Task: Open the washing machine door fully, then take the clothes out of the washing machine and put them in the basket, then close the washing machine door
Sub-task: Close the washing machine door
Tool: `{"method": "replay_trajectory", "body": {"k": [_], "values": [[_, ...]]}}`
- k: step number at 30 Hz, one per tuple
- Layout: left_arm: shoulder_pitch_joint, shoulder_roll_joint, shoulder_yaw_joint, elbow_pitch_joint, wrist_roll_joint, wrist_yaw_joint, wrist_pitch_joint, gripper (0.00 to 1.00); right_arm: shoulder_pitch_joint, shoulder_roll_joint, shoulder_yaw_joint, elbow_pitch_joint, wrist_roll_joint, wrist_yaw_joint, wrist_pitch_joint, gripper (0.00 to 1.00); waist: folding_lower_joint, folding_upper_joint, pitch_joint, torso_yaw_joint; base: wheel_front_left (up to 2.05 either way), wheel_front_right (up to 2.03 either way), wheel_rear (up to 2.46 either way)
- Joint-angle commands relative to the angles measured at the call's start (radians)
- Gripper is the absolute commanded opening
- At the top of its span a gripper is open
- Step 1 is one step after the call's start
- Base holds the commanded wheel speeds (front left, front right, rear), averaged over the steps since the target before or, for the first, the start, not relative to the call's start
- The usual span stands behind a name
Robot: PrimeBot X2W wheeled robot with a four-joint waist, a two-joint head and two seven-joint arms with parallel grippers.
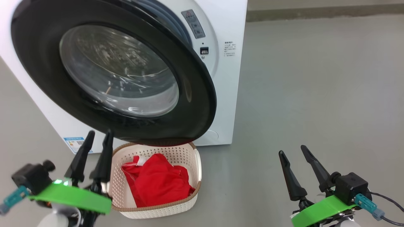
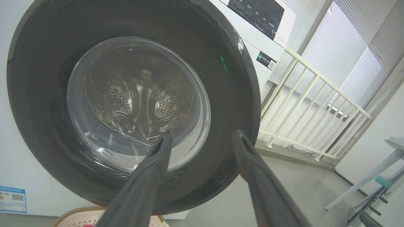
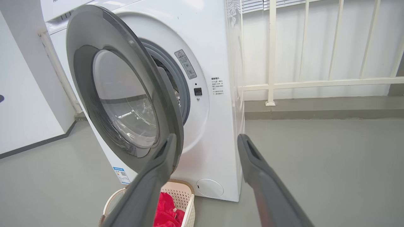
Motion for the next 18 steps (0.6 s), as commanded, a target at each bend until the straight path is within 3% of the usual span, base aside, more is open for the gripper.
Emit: {"method": "replay_trajectory", "body": {"k": [1, 10, 18], "values": [[0.005, 0.053, 0.029, -0.025, 0.118, -0.006, -0.022, 1.00, -0.012, -0.004, 0.014, -0.031, 0.011, 0.007, -0.006, 1.00, 0.0000, 0.0000, -0.027, 0.015, 0.00, 0.00, 0.00], [0.134, 0.015, 0.170, -0.121, 0.510, 0.015, -0.025, 1.00, 0.001, -0.004, 0.004, -0.043, -0.005, 0.007, -0.006, 1.00, 0.0000, 0.0000, -0.055, 0.010, 0.00, 0.00, 0.00], [0.251, -0.049, 0.270, -0.149, 0.653, -0.001, -0.025, 1.00, 0.025, -0.004, -0.033, -0.054, -0.005, 0.007, -0.006, 1.00, 0.0000, 0.0000, -0.082, -0.002, 0.00, 0.00, 0.00]]}}
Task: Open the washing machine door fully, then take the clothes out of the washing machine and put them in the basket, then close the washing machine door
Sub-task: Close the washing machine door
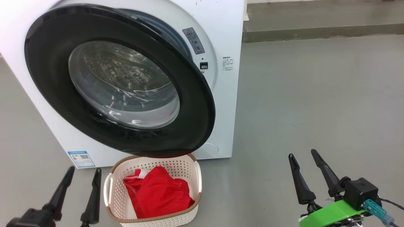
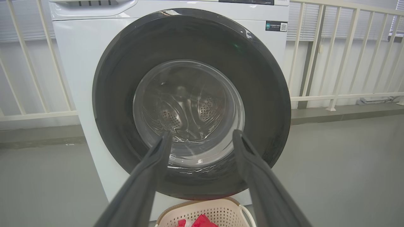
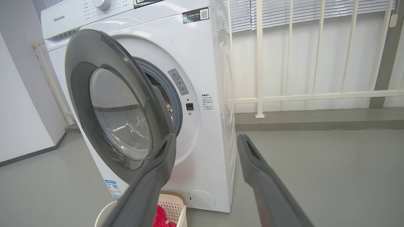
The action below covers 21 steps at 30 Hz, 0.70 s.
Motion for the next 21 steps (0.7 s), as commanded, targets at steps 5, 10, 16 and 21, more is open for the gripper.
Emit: {"method": "replay_trajectory", "body": {"k": [5, 10, 16, 21], "values": [[0.017, 0.000, 0.068, -0.028, 0.047, -0.007, -0.012, 1.00, -0.012, -0.004, 0.003, -0.031, 0.003, 0.007, -0.006, 1.00, 0.0000, 0.0000, -0.006, -0.008, 0.00, 0.00, 0.00], [0.041, -0.011, 0.084, -0.020, 0.086, -0.008, -0.012, 1.00, -0.001, -0.004, -0.007, -0.034, 0.004, 0.007, -0.006, 1.00, 0.0000, 0.0000, -0.011, -0.008, 0.00, 0.00, 0.00], [0.043, -0.011, 0.069, -0.003, 0.095, -0.008, -0.012, 1.00, 0.000, -0.004, -0.012, -0.034, 0.004, 0.007, -0.006, 1.00, 0.0000, 0.0000, -0.008, -0.002, 0.00, 0.00, 0.00], [0.042, -0.011, 0.059, 0.006, 0.098, -0.008, -0.012, 1.00, 0.000, -0.004, -0.008, -0.034, 0.004, 0.007, -0.006, 1.00, 0.0000, 0.0000, -0.008, 0.002, 0.00, 0.00, 0.00]]}}
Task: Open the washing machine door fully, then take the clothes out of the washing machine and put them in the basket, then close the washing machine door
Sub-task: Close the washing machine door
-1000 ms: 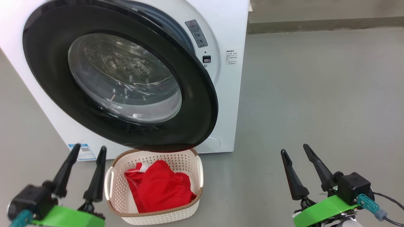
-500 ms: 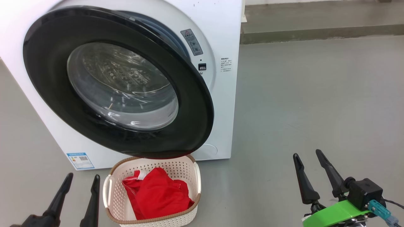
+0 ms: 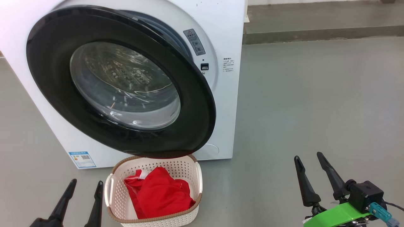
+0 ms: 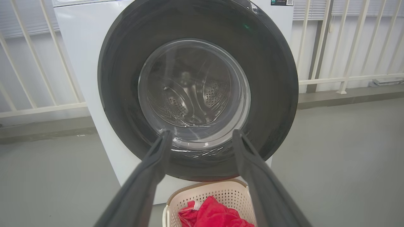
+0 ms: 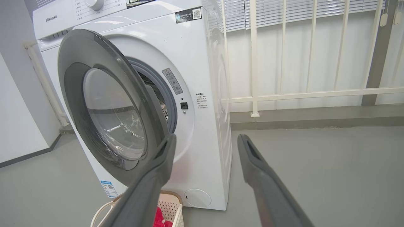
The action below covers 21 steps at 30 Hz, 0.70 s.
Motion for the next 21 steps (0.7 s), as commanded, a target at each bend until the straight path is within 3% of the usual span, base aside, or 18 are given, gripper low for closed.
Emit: {"method": "replay_trajectory", "body": {"k": [1, 17, 18, 19, 20, 21], "values": [[-0.022, 0.014, 0.034, -0.018, 0.009, -0.005, -0.012, 1.00, -0.021, -0.005, 0.023, -0.028, 0.005, 0.006, -0.006, 1.00, 0.0000, 0.0000, 0.000, 0.001, 0.00, 0.00, 0.00], [-0.021, 0.001, 0.015, -0.030, 0.018, -0.005, -0.012, 1.00, -0.033, -0.005, 0.040, -0.015, -0.008, 0.006, -0.006, 1.00, 0.0000, 0.0000, 0.012, 0.043, 0.00, 0.00, 0.00], [-0.022, 0.001, 0.012, -0.030, 0.019, -0.005, -0.012, 1.00, -0.036, -0.005, 0.044, -0.010, -0.011, 0.006, -0.006, 0.44, 0.0000, 0.0000, 0.015, 0.051, 0.00, 0.00, 0.00], [-0.023, 0.001, 0.008, -0.032, 0.021, -0.005, -0.012, 1.00, -0.041, -0.005, 0.050, -0.006, -0.011, 0.006, -0.006, 0.29, 0.0000, 0.0000, 0.018, 0.058, 0.00, 0.00, 0.00], [-0.025, 0.001, 0.003, -0.033, 0.022, -0.005, -0.012, 1.00, -0.048, -0.005, 0.058, 0.001, -0.012, 0.006, -0.006, 0.00, 0.0000, 0.0000, 0.021, 0.066, 0.00, 0.00, 0.00], [-0.027, 0.001, -0.001, -0.035, 0.022, -0.005, -0.012, 1.00, -0.056, -0.005, 0.066, 0.009, -0.012, 0.006, -0.006, 0.00, 0.0000, 0.0000, 0.025, 0.074, 0.00, 0.00, 0.00]]}}
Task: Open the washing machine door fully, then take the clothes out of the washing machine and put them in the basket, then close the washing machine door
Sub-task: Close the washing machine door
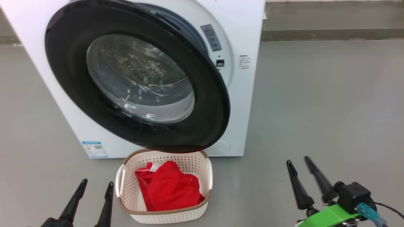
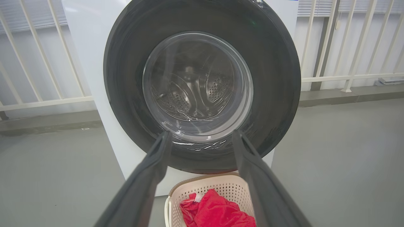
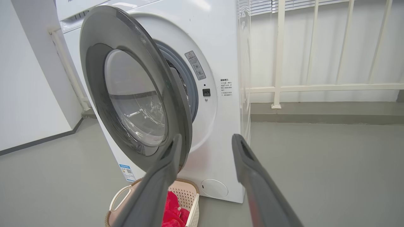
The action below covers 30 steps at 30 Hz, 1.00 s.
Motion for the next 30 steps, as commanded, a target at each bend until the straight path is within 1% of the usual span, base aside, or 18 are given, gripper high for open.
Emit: {"method": "replay_trajectory", "body": {"k": [1, 8, 15, 19, 25, 30], "values": [[-0.029, 0.017, 0.031, -0.030, 0.007, -0.006, -0.012, 1.00, -0.058, -0.006, 0.029, -0.016, -0.005, 0.006, -0.006, 0.00, 0.0000, 0.0000, 0.013, 0.020, 0.00, 0.00, 0.00], [-0.042, 0.018, 0.003, -0.030, 0.003, -0.006, -0.012, 1.00, -0.195, -0.006, 0.099, 0.087, -0.017, 0.006, -0.006, 0.00, 0.0000, 0.0000, 0.041, 0.076, 0.00, 0.00, 0.00], [-0.064, 0.016, -0.037, -0.018, -0.008, -0.006, -0.012, 1.00, -0.370, -0.010, 0.224, 0.253, 0.015, 0.006, -0.006, 0.00, 0.0000, 0.0000, 0.071, 0.139, 0.00, 0.00, 0.00], [-0.079, 0.017, -0.062, -0.011, -0.018, -0.006, -0.012, 1.00, -0.457, -0.017, 0.262, 0.333, 0.034, 0.006, -0.006, 0.00, 0.0000, 0.0000, 0.086, 0.180, 0.00, 0.00, 0.00], [-0.098, 0.015, -0.075, -0.003, -0.031, -0.006, -0.012, 1.00, -0.539, -0.018, 0.231, 0.379, 0.026, 0.006, -0.006, 0.00, 0.0000, 0.0000, 0.124, 0.237, 0.00, 0.00, 0.00], [-0.118, 0.013, -0.083, -0.001, -0.041, -0.006, -0.012, 1.00, -0.591, -0.017, 0.165, 0.401, -0.029, 0.006, -0.006, 0.00, 0.0000, 0.0000, 0.166, 0.271, 0.00, 0.00, 0.00]]}}
